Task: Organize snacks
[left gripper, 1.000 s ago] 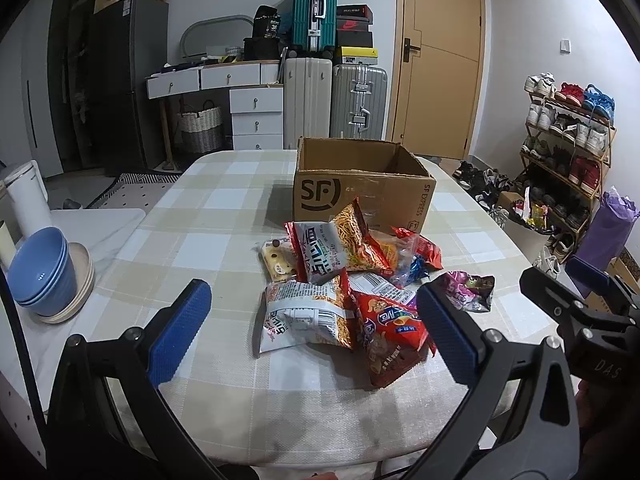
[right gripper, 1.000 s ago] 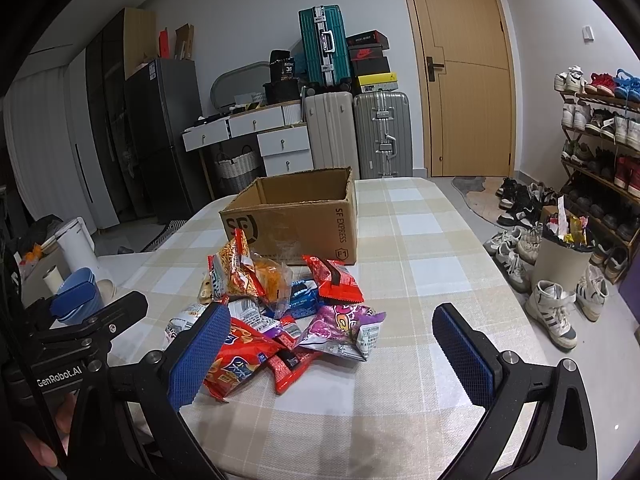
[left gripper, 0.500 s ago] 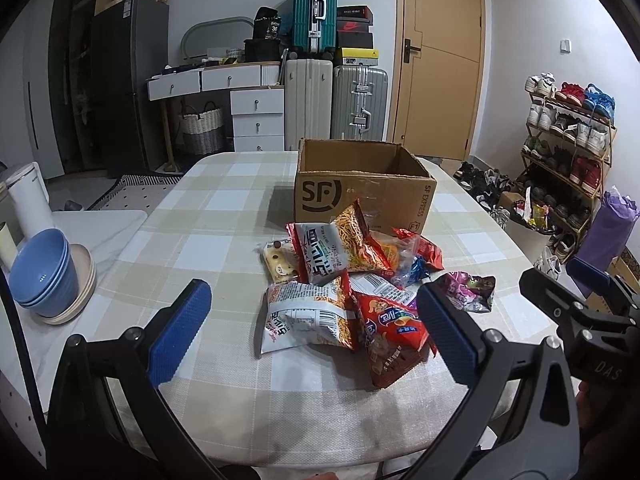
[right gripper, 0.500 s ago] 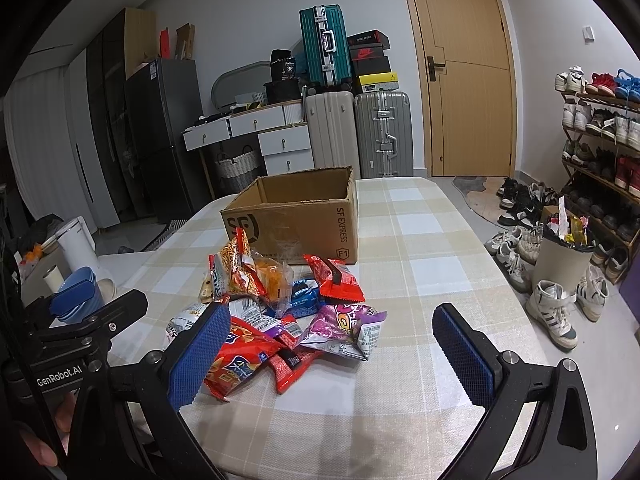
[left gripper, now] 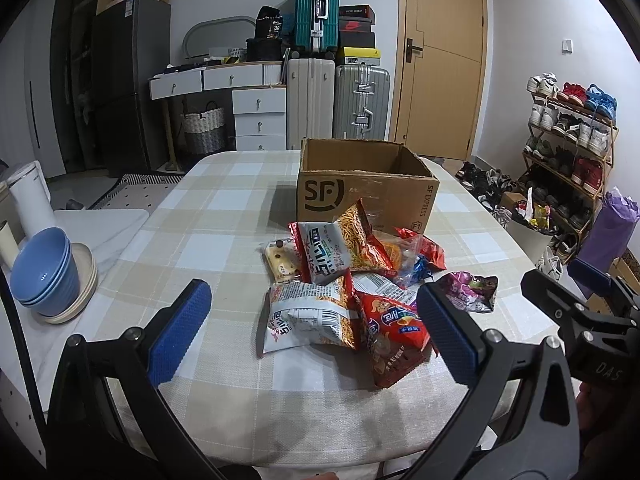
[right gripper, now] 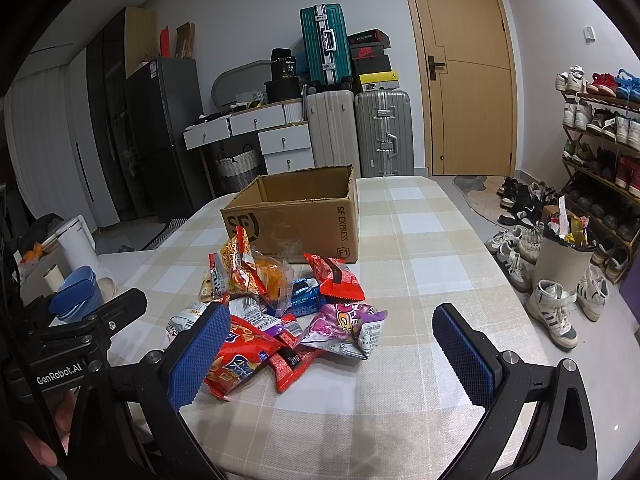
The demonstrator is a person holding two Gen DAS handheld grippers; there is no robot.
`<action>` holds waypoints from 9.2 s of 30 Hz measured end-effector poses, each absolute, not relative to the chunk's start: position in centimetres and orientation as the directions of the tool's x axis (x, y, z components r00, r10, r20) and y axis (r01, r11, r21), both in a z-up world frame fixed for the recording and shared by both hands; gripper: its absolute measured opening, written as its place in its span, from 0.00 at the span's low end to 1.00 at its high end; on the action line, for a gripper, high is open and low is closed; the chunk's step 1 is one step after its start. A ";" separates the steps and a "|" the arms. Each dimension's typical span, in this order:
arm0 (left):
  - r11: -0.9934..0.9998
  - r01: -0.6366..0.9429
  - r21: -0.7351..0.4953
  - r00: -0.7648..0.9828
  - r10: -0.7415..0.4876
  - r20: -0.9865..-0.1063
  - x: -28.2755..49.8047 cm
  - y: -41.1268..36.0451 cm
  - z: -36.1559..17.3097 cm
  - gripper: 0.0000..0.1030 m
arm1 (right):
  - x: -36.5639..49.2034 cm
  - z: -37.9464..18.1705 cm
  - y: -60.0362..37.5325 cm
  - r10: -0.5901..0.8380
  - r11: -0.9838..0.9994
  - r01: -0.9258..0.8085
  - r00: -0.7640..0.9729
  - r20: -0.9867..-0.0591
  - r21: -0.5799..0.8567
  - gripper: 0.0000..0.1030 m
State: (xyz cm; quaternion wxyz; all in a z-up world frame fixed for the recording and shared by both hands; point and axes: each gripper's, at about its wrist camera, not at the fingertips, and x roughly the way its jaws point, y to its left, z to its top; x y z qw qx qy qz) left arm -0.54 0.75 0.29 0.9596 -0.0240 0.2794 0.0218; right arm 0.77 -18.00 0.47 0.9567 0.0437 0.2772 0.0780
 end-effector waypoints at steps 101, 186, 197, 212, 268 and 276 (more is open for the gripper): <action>0.951 -0.011 -0.308 0.497 -0.262 -0.827 10.2 8.3 -9.1 0.55 | 8.4 -7.6 -8.7 0.449 0.870 -0.434 0.502 -0.740 0.234 0.28; 0.945 0.059 -0.323 0.673 -0.276 -0.686 5.0 8.9 -1.2 0.55 | 9.3 2.1 -16.3 0.634 0.761 -0.406 0.632 -0.446 0.506 0.27; 0.945 0.107 -0.310 0.702 -0.292 -0.649 11.4 8.5 4.2 0.55 | 15.5 4.6 -16.1 0.648 0.741 -0.413 0.649 -0.399 0.530 0.27; 0.945 0.162 -0.285 0.601 -0.323 -0.731 30.3 4.1 5.9 0.55 | 28.1 3.9 -17.0 0.596 0.768 -0.294 0.654 -0.465 0.569 0.27; 0.921 0.060 -0.384 0.431 -0.371 -0.823 35.7 2.2 -0.7 0.77 | 32.6 0.4 -17.7 0.501 0.859 -0.221 0.554 -0.665 0.462 0.28; 0.935 0.100 -0.341 0.545 -0.338 -0.767 29.3 3.4 4.6 0.84 | 27.8 3.8 -17.9 0.569 0.818 -0.344 0.605 -0.558 0.462 0.39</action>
